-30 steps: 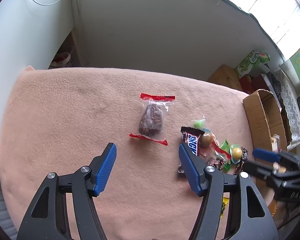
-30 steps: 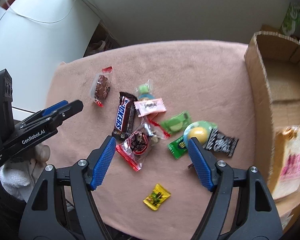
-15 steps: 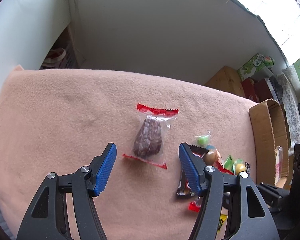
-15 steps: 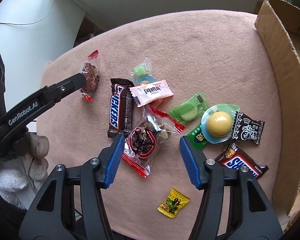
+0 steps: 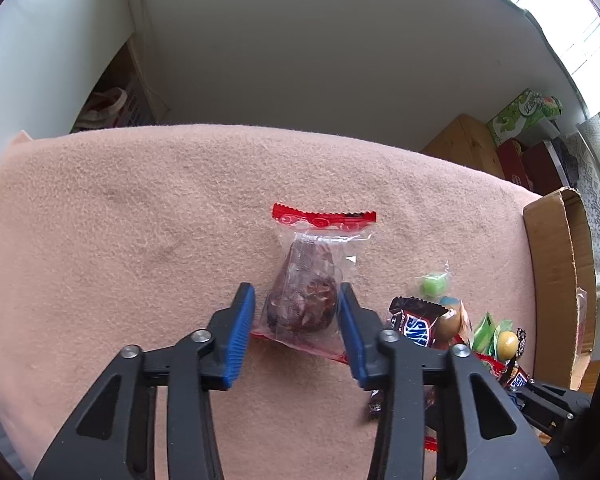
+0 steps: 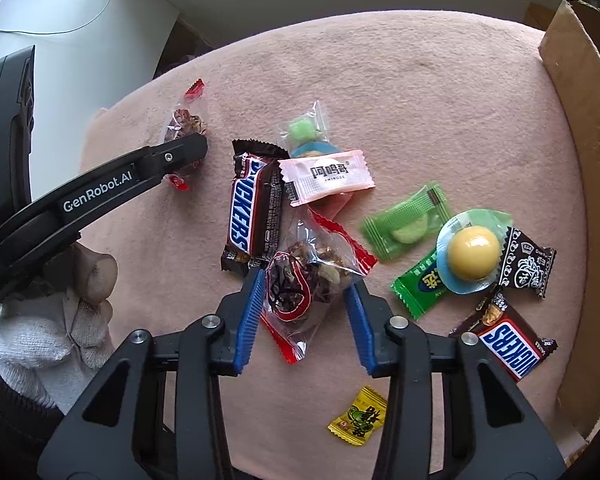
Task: Organize snacks
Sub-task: 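Grasp the red-sealed candy bag with the left gripper while the right gripper grasps another candy bag, then carry both candy bags into the cardboard box and open both grippers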
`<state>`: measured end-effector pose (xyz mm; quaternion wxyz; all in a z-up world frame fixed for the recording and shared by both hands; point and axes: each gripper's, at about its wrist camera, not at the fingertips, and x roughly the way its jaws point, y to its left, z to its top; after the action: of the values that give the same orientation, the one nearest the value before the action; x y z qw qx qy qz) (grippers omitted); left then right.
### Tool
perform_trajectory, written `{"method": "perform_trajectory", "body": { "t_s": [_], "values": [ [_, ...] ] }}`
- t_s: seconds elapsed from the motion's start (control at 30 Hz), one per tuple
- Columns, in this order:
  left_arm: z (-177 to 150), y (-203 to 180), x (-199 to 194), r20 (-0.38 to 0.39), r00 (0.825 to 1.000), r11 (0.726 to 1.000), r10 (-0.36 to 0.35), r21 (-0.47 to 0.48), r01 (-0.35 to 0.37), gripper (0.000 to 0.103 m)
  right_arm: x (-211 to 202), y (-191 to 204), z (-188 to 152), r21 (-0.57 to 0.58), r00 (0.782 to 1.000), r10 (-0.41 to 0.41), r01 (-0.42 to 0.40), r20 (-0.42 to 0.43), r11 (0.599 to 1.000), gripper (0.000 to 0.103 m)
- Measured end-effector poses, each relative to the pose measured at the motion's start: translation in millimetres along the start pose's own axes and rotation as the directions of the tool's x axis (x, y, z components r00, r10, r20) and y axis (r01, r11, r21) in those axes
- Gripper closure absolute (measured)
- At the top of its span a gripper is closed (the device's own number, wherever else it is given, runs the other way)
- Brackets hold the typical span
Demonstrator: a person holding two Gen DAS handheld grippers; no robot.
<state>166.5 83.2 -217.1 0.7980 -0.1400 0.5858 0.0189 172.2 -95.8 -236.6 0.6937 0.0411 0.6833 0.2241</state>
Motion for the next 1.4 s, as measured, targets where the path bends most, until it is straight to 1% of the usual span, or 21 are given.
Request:
{"method": "perform_trajectory", "body": {
  "t_s": [0.1,0.23,0.37,0.43,0.53,0.63,0.73,0.9,1.0,1.13,1.4],
  "values": [
    [-1,0,-2,0.012,1.000,1.000,0.003,0.006,-0.003,0.067,5,5,-2,-0.002,1.000,0.007,-0.007,0.002,1.000,0.062],
    [-3,-3,-5,0.022,1.000,1.000,0.003,0.015,-0.004,0.068,2,2,-5,-0.010,1.000,0.018,-0.018,0.005,1.000,0.064],
    [-9,1,-13,0.039,0.999,1.000,-0.005,0.000,0.005,0.069,-6,-4,-8,-0.027,1.000,0.016,-0.016,0.013,1.000,0.064],
    [-13,2,-17,0.042,0.999,1.000,-0.019,-0.011,0.019,0.069,-13,-7,-11,-0.026,1.000,0.019,-0.018,0.021,0.999,0.064],
    [-20,1,-27,0.064,0.998,1.000,-0.010,-0.009,0.010,0.069,-25,-13,-14,-0.027,0.999,0.023,-0.022,0.037,0.999,0.064],
    [-26,-1,-37,0.080,0.997,1.000,-0.019,-0.014,0.020,0.069,-41,-18,-16,-0.029,0.998,0.030,-0.028,0.056,0.999,0.064],
    [-31,-9,-48,0.098,0.995,1.000,-0.024,0.007,0.024,0.069,-57,-21,-16,-0.037,0.996,0.030,-0.027,0.084,0.999,0.064],
    [-35,-26,-66,0.119,0.992,0.998,-0.038,0.061,0.031,0.069,-85,-31,-18,-0.038,0.990,0.023,-0.017,0.137,0.999,0.064],
    [-34,-43,-74,0.131,0.989,0.993,-0.063,0.103,0.049,0.069,-104,-43,-18,-0.031,0.986,0.012,-0.006,0.168,1.000,0.064],
    [-31,-68,-81,0.134,0.986,0.986,-0.102,0.148,0.082,0.069,-128,-57,-19,-0.031,0.977,-0.027,0.034,0.212,0.999,0.064],
    [-28,-124,-81,0.111,0.979,0.958,-0.173,0.249,0.141,0.069,-171,-105,-24,0.053,0.955,-0.095,0.083,0.283,0.995,0.064]
  ]
}}
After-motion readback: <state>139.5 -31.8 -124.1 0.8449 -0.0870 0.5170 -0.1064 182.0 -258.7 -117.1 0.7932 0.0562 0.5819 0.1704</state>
